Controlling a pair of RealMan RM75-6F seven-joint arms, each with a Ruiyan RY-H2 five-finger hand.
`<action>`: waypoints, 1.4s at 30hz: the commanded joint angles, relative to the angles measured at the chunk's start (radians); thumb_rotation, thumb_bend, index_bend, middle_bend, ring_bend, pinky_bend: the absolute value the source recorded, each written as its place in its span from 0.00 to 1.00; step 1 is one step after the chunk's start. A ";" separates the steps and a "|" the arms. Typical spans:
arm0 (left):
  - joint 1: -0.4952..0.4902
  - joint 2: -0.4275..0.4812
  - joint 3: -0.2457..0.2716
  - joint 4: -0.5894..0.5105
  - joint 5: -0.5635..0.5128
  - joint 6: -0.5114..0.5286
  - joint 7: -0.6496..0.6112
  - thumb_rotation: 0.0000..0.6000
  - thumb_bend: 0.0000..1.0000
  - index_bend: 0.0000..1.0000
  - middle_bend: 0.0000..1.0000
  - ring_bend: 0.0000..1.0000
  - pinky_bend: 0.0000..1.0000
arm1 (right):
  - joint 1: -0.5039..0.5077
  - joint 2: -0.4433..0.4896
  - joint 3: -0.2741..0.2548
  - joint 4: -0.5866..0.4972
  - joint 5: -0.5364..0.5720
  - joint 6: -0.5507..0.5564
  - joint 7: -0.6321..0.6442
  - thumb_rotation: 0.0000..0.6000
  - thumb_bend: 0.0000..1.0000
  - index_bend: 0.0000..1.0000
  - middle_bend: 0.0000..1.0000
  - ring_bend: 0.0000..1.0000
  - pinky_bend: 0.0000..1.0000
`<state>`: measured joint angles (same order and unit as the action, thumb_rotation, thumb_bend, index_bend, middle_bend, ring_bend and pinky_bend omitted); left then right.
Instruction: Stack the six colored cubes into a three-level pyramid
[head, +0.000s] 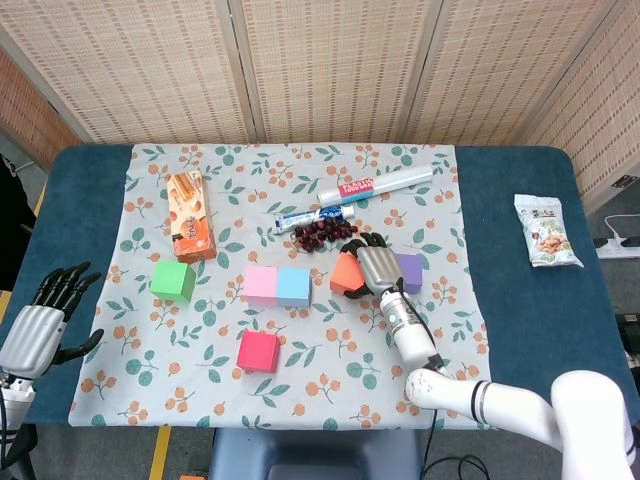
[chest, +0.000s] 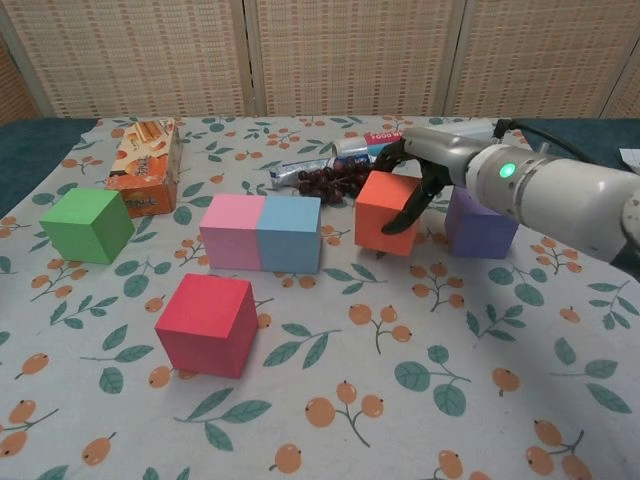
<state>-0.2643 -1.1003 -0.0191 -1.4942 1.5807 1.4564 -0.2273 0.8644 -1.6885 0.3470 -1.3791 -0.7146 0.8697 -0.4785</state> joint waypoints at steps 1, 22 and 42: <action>0.005 0.005 -0.003 -0.013 -0.006 0.000 0.009 1.00 0.31 0.11 0.00 0.00 0.02 | 0.020 0.140 -0.035 -0.078 -0.022 -0.168 0.028 1.00 0.21 0.35 0.20 0.01 0.00; 0.023 -0.011 -0.010 -0.014 -0.027 -0.016 0.001 1.00 0.31 0.11 0.00 0.00 0.02 | 0.088 0.093 -0.077 0.116 -0.275 -0.331 0.284 1.00 0.21 0.18 0.14 0.00 0.00; 0.039 -0.011 -0.016 -0.019 -0.016 0.002 -0.014 1.00 0.31 0.10 0.00 0.00 0.02 | 0.109 0.107 -0.133 0.121 -0.232 -0.285 0.288 1.00 0.21 0.30 0.11 0.00 0.00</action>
<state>-0.2256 -1.1113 -0.0345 -1.5131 1.5651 1.4587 -0.2411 0.9710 -1.5779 0.2145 -1.2602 -0.9496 0.5810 -0.1908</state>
